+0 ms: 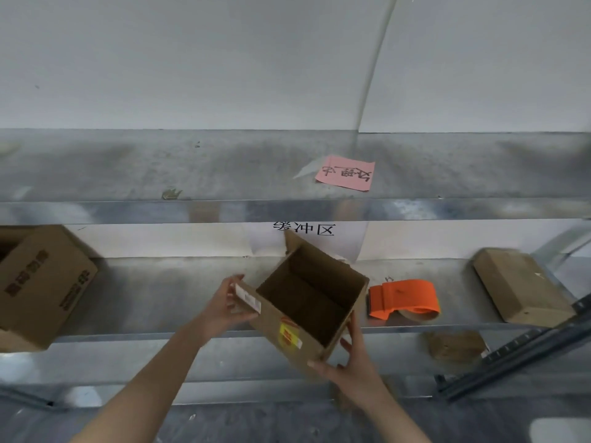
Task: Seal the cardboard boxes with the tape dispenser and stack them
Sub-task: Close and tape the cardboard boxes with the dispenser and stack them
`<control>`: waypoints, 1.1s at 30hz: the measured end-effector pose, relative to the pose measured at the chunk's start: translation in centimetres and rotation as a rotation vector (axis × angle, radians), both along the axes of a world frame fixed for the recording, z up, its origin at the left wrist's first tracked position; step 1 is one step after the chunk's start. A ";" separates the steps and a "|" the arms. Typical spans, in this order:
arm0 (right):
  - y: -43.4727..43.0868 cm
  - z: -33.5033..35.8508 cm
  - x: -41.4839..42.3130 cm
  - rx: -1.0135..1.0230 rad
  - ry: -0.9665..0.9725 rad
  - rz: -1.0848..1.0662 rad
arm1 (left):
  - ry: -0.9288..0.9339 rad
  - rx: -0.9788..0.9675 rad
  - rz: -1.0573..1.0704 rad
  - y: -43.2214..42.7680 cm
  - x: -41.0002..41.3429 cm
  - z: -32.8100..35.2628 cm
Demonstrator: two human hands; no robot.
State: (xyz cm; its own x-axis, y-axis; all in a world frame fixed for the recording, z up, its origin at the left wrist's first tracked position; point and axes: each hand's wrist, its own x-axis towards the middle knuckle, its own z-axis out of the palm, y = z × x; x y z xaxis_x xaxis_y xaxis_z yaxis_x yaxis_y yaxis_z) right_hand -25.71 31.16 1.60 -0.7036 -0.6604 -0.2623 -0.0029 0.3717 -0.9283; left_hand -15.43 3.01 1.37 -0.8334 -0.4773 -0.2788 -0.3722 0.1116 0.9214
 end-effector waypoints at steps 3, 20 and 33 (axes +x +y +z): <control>0.5 1.2 -1.9 -0.045 -0.003 0.015 | 0.062 -0.022 0.058 2.7 2.6 -1.5; 0.0 0.6 -5.3 -0.098 0.038 0.076 | -0.042 -0.268 -0.221 3.7 2.3 -1.8; 0.4 0.4 -7.6 0.072 0.112 0.272 | -0.025 -0.028 -0.323 3.6 1.9 -1.9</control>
State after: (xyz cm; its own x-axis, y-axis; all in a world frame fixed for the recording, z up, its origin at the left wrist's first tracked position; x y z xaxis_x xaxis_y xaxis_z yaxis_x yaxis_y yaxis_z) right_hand -33.30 31.57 1.96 -0.5307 -0.8112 -0.2457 -0.2125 0.4079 -0.8879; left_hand -13.49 6.59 -0.57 -0.9361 -0.1966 -0.2916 -0.3358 0.2530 0.9073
